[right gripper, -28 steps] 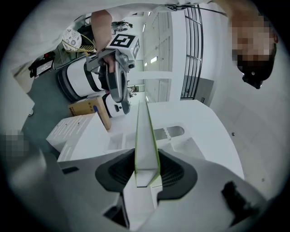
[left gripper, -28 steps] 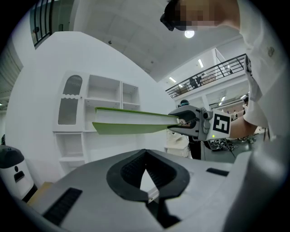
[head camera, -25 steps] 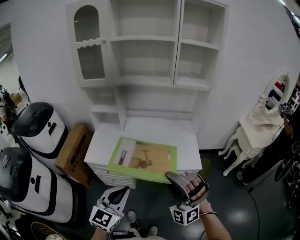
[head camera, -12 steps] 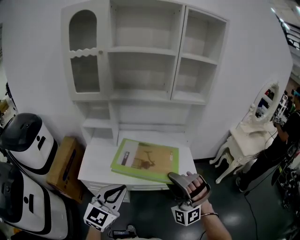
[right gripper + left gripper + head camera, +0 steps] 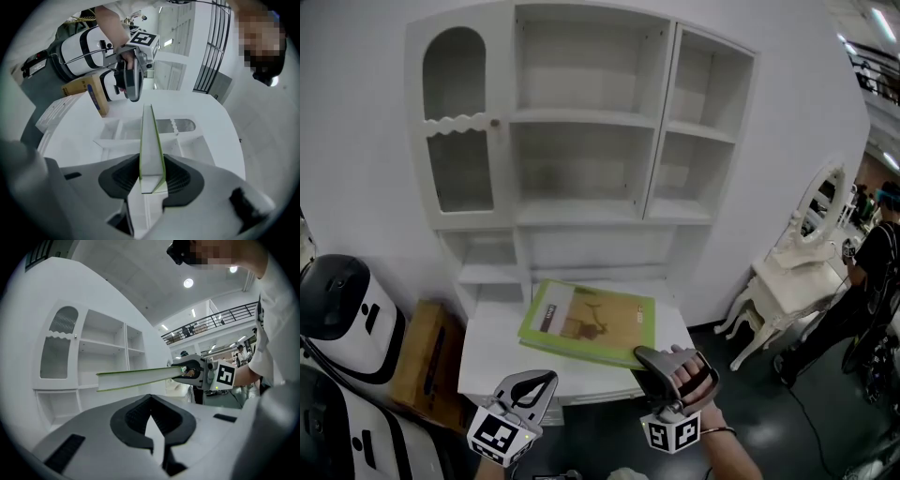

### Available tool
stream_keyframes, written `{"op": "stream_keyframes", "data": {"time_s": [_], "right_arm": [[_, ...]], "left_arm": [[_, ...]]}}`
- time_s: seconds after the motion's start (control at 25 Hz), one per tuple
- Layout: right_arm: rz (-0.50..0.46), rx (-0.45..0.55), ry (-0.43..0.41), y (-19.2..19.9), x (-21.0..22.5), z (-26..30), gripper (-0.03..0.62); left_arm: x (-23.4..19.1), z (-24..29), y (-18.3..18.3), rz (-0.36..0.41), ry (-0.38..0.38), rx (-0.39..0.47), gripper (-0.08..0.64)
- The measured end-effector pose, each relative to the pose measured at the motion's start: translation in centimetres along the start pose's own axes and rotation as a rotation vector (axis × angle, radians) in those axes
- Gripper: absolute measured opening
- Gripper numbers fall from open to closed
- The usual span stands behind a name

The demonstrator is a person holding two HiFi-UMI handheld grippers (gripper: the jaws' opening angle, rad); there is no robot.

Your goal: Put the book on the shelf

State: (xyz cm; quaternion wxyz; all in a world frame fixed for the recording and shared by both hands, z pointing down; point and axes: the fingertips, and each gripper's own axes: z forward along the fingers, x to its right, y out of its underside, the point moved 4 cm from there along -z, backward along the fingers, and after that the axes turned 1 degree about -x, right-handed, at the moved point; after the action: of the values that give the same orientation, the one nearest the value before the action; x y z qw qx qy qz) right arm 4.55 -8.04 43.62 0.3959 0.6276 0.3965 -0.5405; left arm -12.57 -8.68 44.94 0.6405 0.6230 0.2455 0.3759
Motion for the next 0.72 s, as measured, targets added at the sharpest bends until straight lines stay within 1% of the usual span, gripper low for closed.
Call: {"op": "stream_keyframes", "data": {"time_s": [0.24, 0.4, 0.56, 0.72], "right_arm": [[0.006, -0.001, -0.019, 0.5, -0.4, 2.5, 0.152], [0.016, 0.010, -0.016, 2.0, -0.8, 4.0, 0.152], [0.018, 0.037, -0.007, 3.7, -0.6, 5.6, 0.152], [0.014, 0.071, -0.006, 5.8, 0.5, 7.7, 0.152]], "left_arm": [[-1.9, 1.5, 1.4, -0.047, 0.017, -0.014, 0.008], [-2.7, 3.2, 1.9, -0.078, 0.002, -0.023, 0.008], [-3.5, 5.2, 1.9, -0.069, -0.020, -0.041, 0.008], [-4.9, 7.9, 0.7, -0.054, -0.030, -0.047, 0.008]]}}
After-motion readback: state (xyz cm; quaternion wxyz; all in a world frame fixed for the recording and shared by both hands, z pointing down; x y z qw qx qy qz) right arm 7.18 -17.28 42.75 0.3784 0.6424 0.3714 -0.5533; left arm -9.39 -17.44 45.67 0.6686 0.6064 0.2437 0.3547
